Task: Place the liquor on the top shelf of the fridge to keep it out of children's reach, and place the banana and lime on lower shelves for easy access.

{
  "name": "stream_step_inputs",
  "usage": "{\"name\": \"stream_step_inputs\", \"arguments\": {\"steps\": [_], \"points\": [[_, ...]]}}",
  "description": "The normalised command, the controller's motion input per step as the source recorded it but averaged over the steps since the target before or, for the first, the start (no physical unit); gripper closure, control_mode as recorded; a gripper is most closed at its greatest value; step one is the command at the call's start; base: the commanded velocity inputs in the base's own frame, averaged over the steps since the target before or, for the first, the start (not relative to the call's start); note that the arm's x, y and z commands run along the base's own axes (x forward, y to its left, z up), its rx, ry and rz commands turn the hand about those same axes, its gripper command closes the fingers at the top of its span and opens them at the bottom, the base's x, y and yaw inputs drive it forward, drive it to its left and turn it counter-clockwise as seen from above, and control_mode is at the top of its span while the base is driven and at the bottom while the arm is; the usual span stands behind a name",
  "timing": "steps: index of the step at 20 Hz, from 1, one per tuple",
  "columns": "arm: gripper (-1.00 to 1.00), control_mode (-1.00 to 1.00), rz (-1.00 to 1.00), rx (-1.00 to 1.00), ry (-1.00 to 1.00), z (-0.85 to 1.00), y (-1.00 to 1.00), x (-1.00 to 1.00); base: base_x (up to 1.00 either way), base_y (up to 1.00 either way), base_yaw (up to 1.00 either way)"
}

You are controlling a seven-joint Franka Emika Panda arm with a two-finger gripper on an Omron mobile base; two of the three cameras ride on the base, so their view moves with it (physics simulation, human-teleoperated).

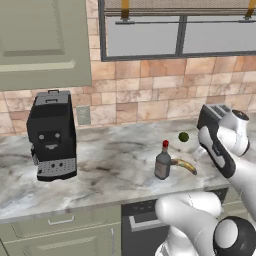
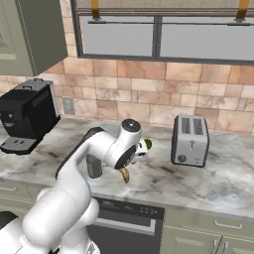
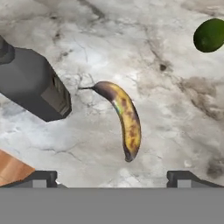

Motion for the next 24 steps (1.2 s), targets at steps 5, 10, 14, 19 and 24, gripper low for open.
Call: {"name": "stream_step_inputs", "arguments": {"steps": [5, 10, 14, 19, 24], "points": [[-1.00, -1.00, 0.04, 0.00, 0.00, -0.38, 0.00, 0.40, 0.00, 0.00, 0.00], [-1.00, -1.00, 0.05, 0.00, 0.00, -0.38, 0.00, 0.36, 0.00, 0.00, 0.00], [-1.00, -1.00, 0.06, 0.00, 0.00, -0.36, 0.00, 0.30, 0.00, 0.00, 0.00], [-1.00, -1.00, 0.04, 0.00, 0.00, -0.34, -0.01, 0.24, 0.00, 0.00, 0.00], [-1.00, -1.00, 0.05, 0.00, 0.00, -0.30, -0.09, 0.20, 0.00, 0.00, 0.00]]}}
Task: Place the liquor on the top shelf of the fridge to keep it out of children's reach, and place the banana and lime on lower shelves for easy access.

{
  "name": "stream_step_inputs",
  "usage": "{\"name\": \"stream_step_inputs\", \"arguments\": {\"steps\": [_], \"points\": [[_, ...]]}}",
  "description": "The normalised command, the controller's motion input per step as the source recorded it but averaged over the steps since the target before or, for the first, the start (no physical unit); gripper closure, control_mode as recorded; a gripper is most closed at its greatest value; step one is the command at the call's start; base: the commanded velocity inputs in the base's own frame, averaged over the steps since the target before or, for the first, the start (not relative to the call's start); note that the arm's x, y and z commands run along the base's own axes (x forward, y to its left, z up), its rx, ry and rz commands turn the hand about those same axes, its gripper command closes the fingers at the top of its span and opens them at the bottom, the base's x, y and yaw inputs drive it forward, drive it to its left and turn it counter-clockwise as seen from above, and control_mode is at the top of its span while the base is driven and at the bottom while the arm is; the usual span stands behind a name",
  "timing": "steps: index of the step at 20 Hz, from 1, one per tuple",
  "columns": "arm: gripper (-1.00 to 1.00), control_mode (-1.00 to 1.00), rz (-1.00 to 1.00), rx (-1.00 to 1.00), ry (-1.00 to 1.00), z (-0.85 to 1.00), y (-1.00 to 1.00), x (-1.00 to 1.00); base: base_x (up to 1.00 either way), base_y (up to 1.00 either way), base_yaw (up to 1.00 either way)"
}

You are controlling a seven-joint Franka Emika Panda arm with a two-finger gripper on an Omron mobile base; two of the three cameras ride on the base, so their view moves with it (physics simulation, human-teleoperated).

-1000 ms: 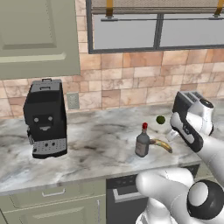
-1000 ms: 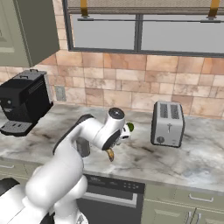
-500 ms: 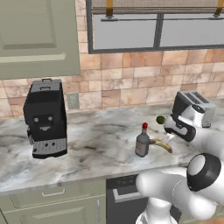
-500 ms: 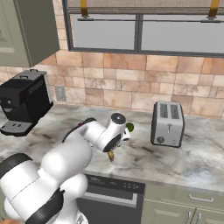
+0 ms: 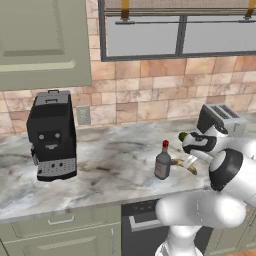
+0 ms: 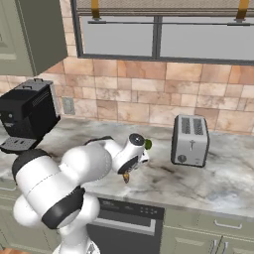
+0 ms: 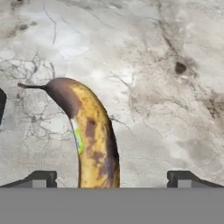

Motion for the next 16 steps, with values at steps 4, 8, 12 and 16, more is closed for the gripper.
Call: {"name": "stream_step_inputs", "arguments": {"steps": [4, 8, 12, 16], "points": [[-1.00, -1.00, 0.05, 0.00, 0.00, -0.26, -0.13, 0.18, 0.00, 0.00, 0.00], [-1.00, -1.00, 0.05, 0.00, 0.00, -0.26, -0.06, 0.19, 0.00, 0.00, 0.00], [-1.00, -1.00, 0.03, 0.00, 0.00, -0.24, 0.00, 0.19, 0.00, 0.00, 0.00], [-1.00, -1.00, 0.04, 0.00, 0.00, -0.36, 0.00, 0.09, 0.00, 0.00, 0.00]]}}
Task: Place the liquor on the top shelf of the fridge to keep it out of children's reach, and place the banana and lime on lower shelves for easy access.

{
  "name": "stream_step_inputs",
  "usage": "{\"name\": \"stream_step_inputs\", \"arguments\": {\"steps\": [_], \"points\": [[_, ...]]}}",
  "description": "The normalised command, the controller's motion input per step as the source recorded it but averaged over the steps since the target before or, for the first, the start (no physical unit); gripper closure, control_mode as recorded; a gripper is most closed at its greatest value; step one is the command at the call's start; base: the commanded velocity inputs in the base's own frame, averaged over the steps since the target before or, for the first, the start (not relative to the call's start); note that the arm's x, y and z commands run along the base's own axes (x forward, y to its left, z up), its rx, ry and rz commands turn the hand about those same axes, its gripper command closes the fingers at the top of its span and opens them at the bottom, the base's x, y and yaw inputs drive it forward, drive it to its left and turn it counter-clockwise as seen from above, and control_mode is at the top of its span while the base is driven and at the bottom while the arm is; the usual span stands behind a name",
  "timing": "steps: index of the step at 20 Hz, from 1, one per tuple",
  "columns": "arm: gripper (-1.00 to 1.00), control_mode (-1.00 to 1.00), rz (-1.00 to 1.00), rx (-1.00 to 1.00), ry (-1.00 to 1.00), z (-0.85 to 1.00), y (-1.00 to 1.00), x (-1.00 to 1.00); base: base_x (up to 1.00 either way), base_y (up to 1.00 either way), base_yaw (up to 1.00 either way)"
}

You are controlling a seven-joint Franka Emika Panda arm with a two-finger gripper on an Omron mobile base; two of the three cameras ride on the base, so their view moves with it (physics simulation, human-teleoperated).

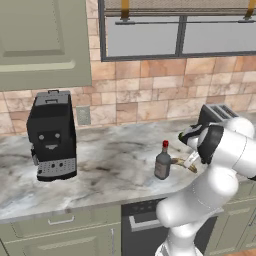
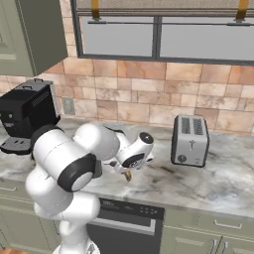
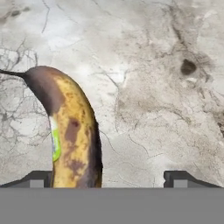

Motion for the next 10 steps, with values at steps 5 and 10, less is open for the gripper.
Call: {"name": "stream_step_inputs", "arguments": {"steps": [5, 10], "points": [[-1.00, -1.00, 0.02, -0.01, 0.00, -0.40, 0.05, -0.01, 0.00, 0.00, 0.00], [-1.00, -1.00, 0.00, -0.04, -0.03, -0.30, 0.22, -0.26, 0.00, 0.00, 0.00]]}}
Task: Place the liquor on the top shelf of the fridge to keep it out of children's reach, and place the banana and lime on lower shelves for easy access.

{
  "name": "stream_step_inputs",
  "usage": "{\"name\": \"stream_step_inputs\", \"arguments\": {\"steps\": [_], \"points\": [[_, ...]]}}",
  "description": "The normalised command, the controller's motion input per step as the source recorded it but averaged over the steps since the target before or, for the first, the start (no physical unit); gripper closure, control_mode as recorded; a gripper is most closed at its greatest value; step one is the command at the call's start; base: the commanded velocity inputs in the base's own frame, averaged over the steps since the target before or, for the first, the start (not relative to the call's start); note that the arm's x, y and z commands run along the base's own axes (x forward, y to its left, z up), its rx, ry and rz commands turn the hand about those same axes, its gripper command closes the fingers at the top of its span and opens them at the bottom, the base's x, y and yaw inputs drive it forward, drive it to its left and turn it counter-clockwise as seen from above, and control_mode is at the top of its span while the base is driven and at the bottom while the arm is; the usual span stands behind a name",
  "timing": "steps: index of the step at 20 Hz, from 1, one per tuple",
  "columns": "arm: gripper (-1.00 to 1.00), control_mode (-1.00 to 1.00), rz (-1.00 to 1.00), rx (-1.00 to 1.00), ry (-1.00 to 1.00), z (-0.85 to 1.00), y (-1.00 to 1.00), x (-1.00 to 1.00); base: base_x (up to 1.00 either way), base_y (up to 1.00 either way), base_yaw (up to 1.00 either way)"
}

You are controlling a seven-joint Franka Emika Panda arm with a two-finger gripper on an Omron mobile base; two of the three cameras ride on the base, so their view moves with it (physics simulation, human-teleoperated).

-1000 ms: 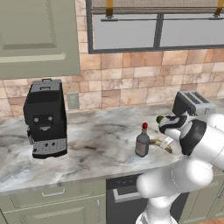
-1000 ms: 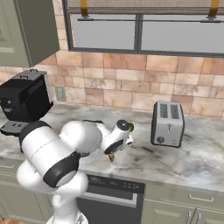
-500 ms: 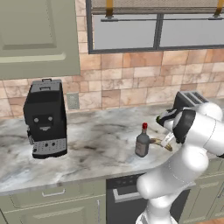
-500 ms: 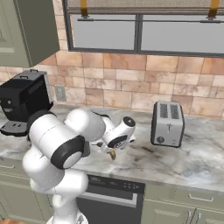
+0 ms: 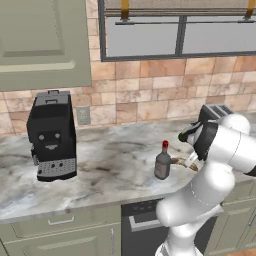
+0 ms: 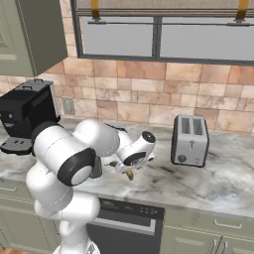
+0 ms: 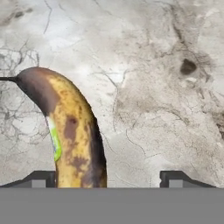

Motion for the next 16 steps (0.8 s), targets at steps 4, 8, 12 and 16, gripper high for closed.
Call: {"name": "stream_step_inputs", "arguments": {"steps": [4, 8, 12, 16], "points": [[-1.00, -1.00, 0.00, -0.07, -0.08, -0.31, 0.30, -0.48, 0.00, 0.00, 0.00], [-1.00, -1.00, 0.00, -0.08, -0.14, -0.39, 0.36, -0.55, 0.00, 0.00, 0.00], [-1.00, -1.00, 0.00, -0.06, -0.15, -0.41, 0.26, -0.32, 0.00, 0.00, 0.00], [-1.00, -1.00, 0.00, 0.00, -0.06, -0.34, 0.03, -0.04, 0.00, 0.00, 0.00]]}}
